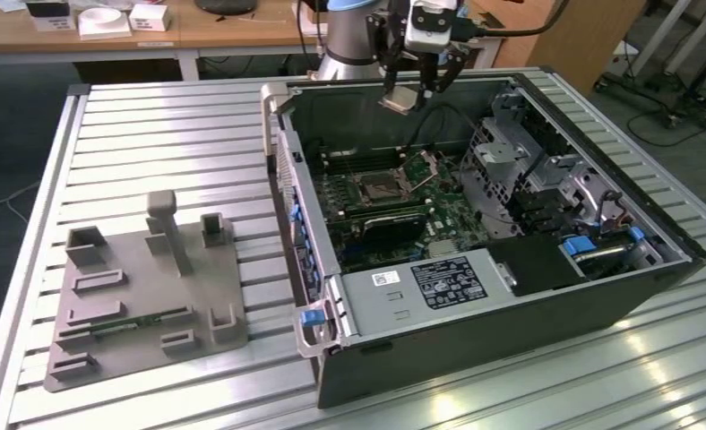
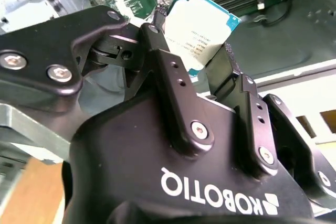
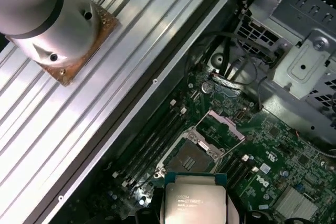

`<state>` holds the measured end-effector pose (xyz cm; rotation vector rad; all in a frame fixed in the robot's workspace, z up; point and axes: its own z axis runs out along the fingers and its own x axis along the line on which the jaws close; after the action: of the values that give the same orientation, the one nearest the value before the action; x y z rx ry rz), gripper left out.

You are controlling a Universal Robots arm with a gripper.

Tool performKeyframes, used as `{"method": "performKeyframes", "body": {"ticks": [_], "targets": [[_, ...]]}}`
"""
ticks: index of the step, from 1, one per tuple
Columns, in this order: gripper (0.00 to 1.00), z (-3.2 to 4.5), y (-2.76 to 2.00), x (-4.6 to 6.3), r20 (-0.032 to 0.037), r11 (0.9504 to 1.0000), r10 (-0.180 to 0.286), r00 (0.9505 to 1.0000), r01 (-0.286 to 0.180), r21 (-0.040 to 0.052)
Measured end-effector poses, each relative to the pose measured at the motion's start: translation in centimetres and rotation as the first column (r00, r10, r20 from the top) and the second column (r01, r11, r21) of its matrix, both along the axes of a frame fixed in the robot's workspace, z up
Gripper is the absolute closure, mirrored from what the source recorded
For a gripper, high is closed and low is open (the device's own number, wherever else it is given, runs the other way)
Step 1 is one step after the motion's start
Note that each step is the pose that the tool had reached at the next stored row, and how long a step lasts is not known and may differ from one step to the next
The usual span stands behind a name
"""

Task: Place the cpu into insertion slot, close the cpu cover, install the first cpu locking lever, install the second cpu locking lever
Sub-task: 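Place the cpu into insertion slot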

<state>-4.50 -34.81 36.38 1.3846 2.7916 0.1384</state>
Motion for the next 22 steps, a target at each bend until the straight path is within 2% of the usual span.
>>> {"method": "performKeyframes", "body": {"ticks": [4,8,14,22], "targets": [[0.46,-0.09,0.00,0.00,0.0000,0.9974,-0.072,0.9974,0.072,0.0000],[0.46,-0.19,0.00,0.00,0.0000,0.9895,-0.145,0.9895,0.145,0.0000],[0.46,-0.40,0.00,0.00,0.0000,0.9694,-0.246,0.9694,0.246,0.0000],[0.46,-0.66,0.00,-0.03,-0.0001,0.9412,-0.338,0.9412,0.338,-0.0001]]}}
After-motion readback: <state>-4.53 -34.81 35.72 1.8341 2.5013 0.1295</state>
